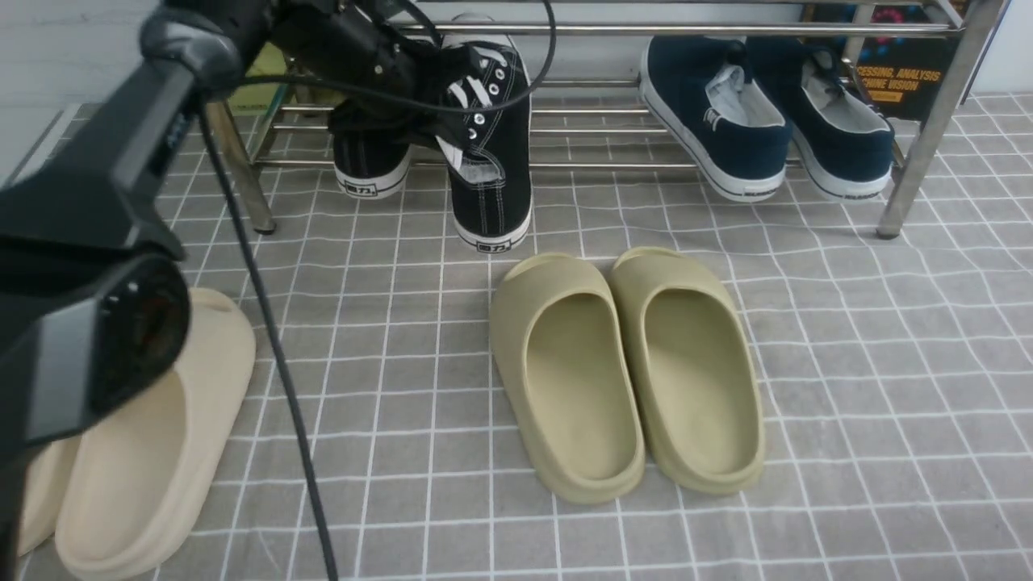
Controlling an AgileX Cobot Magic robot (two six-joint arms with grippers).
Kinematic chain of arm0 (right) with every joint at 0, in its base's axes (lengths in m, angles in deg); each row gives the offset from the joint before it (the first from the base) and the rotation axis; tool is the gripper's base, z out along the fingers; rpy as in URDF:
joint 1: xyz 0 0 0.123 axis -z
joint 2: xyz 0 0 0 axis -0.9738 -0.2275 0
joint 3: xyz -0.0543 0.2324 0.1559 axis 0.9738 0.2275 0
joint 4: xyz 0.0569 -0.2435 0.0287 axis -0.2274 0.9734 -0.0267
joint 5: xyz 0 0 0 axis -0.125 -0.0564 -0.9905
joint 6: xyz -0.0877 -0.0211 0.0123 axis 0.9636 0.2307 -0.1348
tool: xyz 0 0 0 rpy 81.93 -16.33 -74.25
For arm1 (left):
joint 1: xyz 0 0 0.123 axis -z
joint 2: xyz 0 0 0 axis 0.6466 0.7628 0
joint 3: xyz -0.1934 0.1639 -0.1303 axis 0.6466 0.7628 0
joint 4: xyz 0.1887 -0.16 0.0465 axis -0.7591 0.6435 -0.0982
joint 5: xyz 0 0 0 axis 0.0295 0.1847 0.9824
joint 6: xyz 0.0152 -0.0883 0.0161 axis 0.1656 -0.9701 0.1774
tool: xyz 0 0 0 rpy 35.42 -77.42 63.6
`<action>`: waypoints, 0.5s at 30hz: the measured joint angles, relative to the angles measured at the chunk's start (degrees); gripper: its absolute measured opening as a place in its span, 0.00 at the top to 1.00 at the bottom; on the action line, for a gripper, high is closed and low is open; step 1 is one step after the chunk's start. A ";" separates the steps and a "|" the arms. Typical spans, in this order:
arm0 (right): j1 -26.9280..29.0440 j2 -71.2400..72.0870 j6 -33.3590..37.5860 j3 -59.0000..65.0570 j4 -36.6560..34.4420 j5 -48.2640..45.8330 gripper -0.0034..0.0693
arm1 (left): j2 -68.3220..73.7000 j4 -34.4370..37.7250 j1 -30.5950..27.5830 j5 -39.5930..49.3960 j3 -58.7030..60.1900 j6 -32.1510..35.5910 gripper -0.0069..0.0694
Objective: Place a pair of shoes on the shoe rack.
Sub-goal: Use the left arm to put a shoe into the shoe rack
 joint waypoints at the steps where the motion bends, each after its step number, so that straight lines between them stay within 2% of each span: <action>1: 0.00 0.00 0.00 0.00 0.00 0.00 0.62 | 1.15 0.07 0.00 0.86 -1.73 -0.50 0.86; 6: 0.00 0.00 0.00 0.00 0.00 0.00 0.62 | 3.77 0.23 0.00 2.83 -6.56 -0.66 0.86; 15: 0.00 0.00 0.00 0.00 0.00 0.00 0.62 | 4.00 1.97 -0.05 3.16 -6.69 0.63 0.86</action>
